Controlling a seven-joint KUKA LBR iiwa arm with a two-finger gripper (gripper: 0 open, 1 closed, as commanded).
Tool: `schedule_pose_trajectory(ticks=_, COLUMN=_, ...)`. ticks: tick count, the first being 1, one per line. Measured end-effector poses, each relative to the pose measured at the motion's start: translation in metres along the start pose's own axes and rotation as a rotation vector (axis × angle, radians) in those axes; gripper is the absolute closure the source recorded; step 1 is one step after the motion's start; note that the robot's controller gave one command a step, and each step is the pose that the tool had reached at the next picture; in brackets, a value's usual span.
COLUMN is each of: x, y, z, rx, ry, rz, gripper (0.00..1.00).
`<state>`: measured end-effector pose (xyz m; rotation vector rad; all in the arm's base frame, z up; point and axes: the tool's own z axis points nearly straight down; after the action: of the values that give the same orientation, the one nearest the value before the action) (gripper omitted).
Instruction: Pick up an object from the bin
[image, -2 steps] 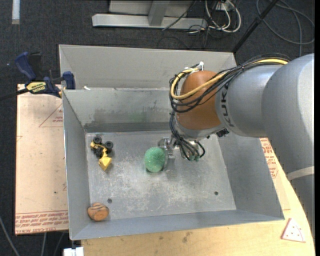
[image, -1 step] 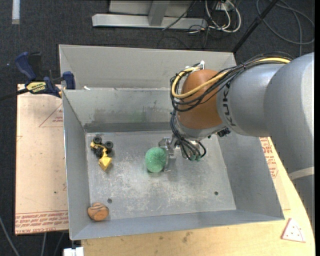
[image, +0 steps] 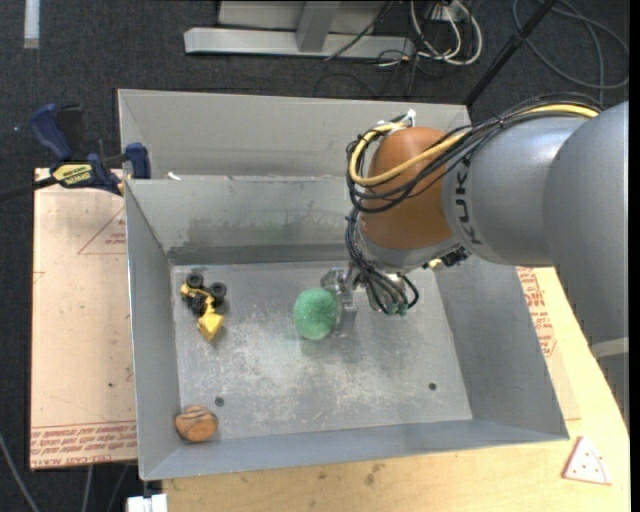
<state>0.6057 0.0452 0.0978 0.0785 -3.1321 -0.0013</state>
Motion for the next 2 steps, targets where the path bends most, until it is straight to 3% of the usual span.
schedule_pose_trajectory(ticks=2, x=-0.003, y=0.000, z=-0.042, rx=0.000, ry=-0.010, rz=0.000, gripper=1.00)
